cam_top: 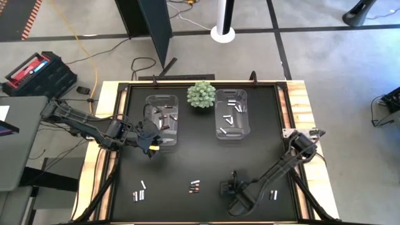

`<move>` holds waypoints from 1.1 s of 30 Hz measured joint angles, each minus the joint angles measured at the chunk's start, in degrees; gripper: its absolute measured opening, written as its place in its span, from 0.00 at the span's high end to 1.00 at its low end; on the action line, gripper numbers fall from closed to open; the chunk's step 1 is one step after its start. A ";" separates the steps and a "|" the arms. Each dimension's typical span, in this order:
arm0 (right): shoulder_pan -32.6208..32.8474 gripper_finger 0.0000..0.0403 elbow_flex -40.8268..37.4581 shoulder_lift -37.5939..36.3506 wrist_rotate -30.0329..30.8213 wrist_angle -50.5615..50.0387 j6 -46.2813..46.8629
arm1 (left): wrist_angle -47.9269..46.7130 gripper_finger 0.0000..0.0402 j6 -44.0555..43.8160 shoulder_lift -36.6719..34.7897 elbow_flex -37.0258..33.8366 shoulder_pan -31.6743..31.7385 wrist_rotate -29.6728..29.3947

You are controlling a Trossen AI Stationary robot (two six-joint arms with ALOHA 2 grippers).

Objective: Sort batteries
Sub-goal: Put the white-blue battery into the right transparent bin

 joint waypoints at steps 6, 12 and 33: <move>-2.11 0.58 1.27 0.03 -1.97 -0.56 0.77 | -0.14 0.72 2.00 -0.01 0.01 0.02 0.01; -3.08 0.59 3.62 0.39 -1.69 -3.11 1.92 | -0.27 0.72 3.74 0.00 0.01 0.00 0.01; -6.09 0.58 9.44 -12.08 -1.94 -11.56 -39.79 | -0.29 0.72 6.06 0.00 0.01 0.00 0.01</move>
